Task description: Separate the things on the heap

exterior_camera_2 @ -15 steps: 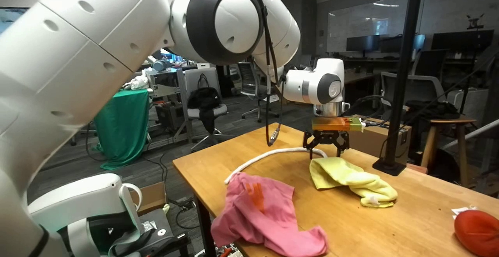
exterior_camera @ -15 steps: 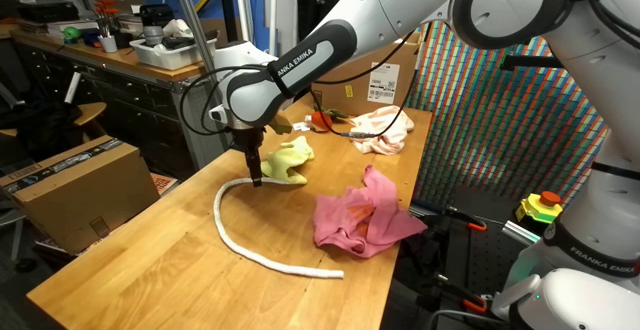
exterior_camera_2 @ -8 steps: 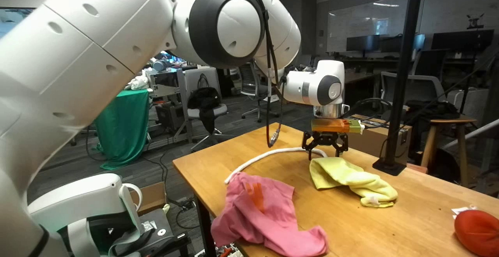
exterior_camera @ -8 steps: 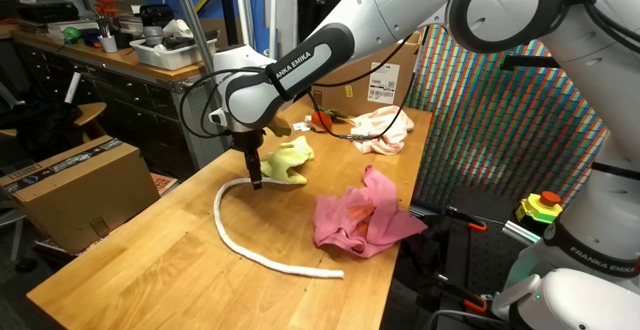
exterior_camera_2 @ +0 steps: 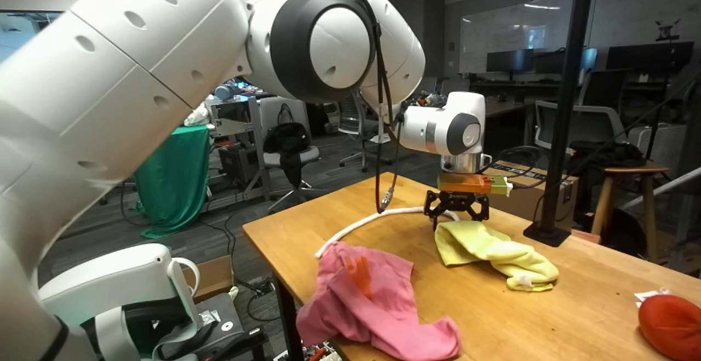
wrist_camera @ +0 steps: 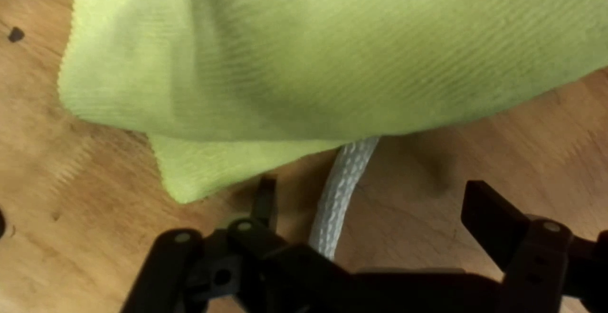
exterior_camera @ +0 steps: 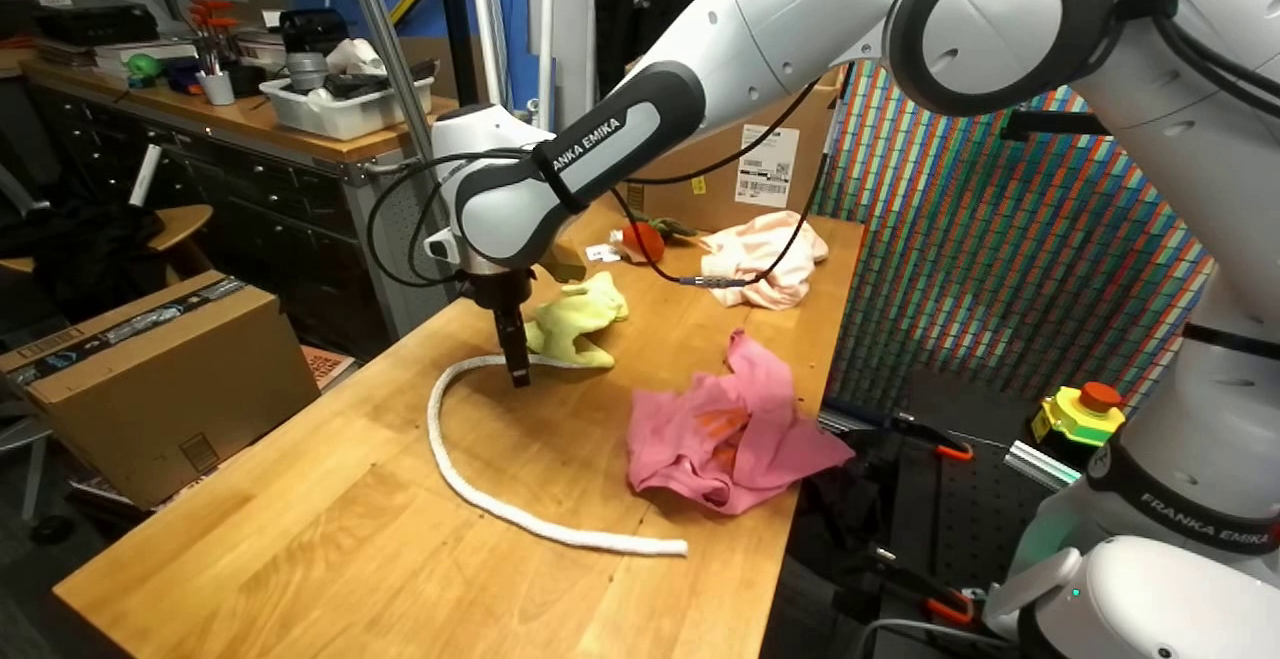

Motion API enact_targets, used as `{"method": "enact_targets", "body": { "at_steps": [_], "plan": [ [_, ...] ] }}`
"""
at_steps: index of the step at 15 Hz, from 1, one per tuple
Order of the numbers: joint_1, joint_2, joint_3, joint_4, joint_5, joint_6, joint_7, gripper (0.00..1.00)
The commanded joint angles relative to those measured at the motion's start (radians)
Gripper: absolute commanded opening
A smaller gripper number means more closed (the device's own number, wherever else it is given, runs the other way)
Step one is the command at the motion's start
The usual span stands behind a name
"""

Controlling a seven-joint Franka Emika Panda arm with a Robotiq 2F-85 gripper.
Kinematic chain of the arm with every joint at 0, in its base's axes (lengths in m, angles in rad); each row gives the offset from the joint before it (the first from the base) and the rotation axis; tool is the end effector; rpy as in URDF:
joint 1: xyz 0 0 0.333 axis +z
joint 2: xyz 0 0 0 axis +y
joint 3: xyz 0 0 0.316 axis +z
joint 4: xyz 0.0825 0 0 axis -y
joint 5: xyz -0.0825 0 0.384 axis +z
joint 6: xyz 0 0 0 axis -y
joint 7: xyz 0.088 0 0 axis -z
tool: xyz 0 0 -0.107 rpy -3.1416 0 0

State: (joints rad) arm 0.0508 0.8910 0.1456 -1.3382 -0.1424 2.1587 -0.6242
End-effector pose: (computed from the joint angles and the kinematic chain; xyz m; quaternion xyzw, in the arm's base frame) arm 0.7241 0.1147 0.1893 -0.9099 -0.4136 0.0296 0.0058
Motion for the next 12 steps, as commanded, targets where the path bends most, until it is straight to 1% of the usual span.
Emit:
{"method": "enact_targets", "body": {
  "at_steps": [1, 8, 9, 10, 11, 12],
  "plan": [
    [-0.014, 0.030, 0.009, 0.054, 0.009, -0.025, -0.024, 1.00],
    [-0.024, 0.039, 0.010, 0.072, 0.014, -0.031, -0.021, 0.99],
    [-0.024, 0.040, 0.010, 0.073, 0.014, -0.031, -0.021, 0.91],
    [-0.025, 0.040, 0.010, 0.074, 0.014, -0.032, -0.021, 0.91],
    [-0.025, 0.041, 0.010, 0.076, 0.014, -0.032, -0.021, 0.90],
    [-0.025, 0.042, 0.010, 0.079, 0.013, -0.032, -0.021, 0.96]
  ]
}}
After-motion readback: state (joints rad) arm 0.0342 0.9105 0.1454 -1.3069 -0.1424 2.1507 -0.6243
